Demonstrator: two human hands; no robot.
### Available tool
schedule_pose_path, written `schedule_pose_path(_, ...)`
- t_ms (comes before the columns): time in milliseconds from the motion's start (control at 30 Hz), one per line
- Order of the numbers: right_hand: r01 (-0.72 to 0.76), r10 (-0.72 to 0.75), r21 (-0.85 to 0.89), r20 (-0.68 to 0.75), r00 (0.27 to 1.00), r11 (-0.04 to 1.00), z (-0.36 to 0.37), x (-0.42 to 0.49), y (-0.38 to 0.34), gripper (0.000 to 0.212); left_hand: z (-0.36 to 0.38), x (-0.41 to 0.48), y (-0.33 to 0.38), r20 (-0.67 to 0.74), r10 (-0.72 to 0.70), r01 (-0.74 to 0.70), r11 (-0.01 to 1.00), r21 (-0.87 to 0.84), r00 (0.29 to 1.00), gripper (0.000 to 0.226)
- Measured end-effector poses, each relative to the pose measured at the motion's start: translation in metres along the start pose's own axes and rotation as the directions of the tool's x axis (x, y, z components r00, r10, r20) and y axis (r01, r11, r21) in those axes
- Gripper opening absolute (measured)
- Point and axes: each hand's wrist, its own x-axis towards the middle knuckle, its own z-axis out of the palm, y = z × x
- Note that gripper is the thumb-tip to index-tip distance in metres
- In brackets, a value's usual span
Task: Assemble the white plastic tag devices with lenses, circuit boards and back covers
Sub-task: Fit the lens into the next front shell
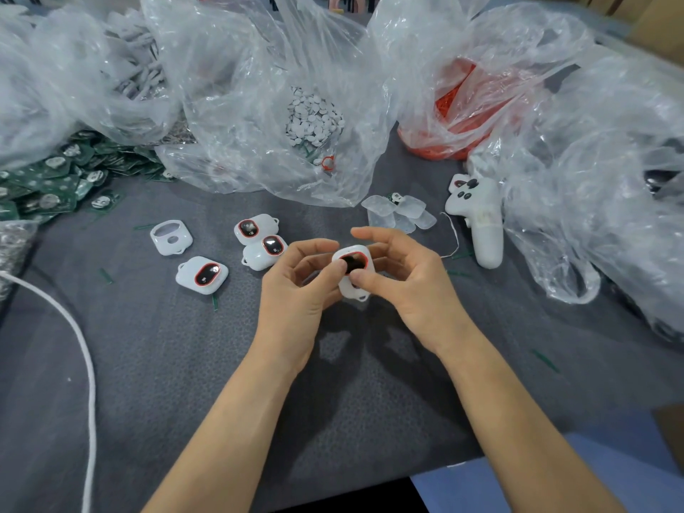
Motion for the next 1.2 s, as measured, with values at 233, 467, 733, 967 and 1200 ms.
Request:
schedule_pose_path(233,-0.022,0.026,0.082,-0.047,0.999,0.996,0.0014,-0.0002,0.0003,0.043,0.0009,0.0002,-0.0021,0.002,0.06,-0.06,0.995,0.082,0.998,0.023)
schedule_pose_path(467,-0.001,0.007,0.163,-0.038,0.999,0.987,-0.0009,0.0001,0.0006,0.049,0.0043,-0.0037,0.0025,0.108,0.126,-0.145,0.972,0.186,0.986,0.026)
schedule_pose_path(733,0.032,-0.027,0.176,-0.029,0.999,0.984,-0.0005,-0.0006,0.0006,0.047,0.0026,-0.0035,0.002,0.116,0.141,-0.162,0.968,0.19,0.983,0.026)
schedule_pose_path(967,0.031,-0.026,0.154,-0.031,0.999,0.988,-0.0001,-0.0006,0.0028,0.028,0.0019,-0.0033,0.0022,0.079,0.134,-0.147,0.97,0.195,0.988,0.015)
schedule_pose_path(1200,0.018,-0.012,0.146,-0.042,0.999,0.989,-0.0002,-0.0005,0.0037,0.029,0.0025,-0.0013,0.001,0.03,0.132,-0.135,0.972,0.191,0.991,0.035)
